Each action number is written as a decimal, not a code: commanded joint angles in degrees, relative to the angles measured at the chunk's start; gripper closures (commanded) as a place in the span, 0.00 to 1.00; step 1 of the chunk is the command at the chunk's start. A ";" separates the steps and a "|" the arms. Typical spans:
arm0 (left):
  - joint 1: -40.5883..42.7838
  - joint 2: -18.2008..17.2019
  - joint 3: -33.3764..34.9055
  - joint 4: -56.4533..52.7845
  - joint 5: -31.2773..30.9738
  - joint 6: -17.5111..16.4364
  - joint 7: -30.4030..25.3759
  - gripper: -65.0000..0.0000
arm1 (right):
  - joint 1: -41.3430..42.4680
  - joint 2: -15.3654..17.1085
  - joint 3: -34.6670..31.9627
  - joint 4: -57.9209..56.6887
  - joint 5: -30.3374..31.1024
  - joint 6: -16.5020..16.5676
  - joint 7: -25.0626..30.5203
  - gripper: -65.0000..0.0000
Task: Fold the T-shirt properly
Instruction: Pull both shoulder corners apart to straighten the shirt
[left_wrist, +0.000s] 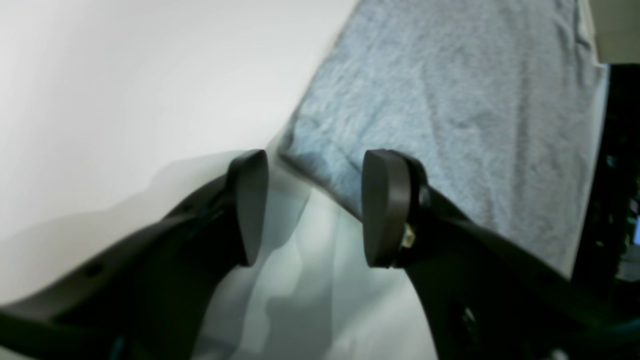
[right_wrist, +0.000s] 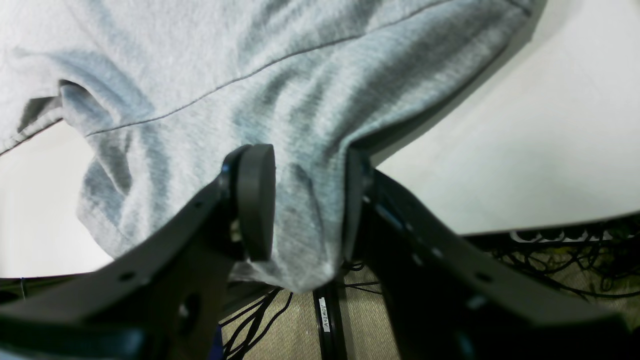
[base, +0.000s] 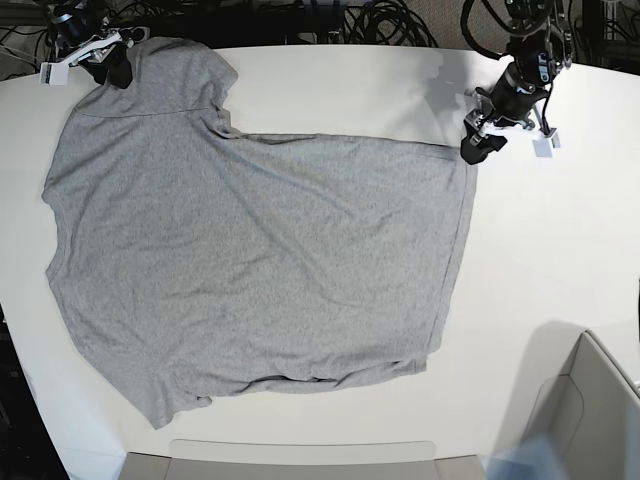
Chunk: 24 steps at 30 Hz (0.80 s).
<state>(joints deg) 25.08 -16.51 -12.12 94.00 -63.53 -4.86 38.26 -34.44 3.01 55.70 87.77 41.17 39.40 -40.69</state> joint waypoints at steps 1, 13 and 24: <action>-0.16 -0.59 -0.41 -2.44 -0.34 -1.42 -0.41 0.52 | -0.77 0.12 0.25 -0.16 -3.32 0.60 -3.40 0.68; -3.32 -0.32 1.00 -6.30 -0.60 -7.05 0.20 0.53 | -0.69 -0.06 -0.10 0.10 -3.32 0.60 -3.40 0.68; -3.41 -0.32 7.06 -6.30 -0.43 -7.14 -0.15 0.57 | -0.07 -3.58 -3.79 0.10 -3.50 0.60 -3.49 0.68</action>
<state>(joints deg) 21.30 -16.47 -5.21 87.50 -64.75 -12.95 36.99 -33.50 -0.34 52.12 88.12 41.69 39.38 -39.70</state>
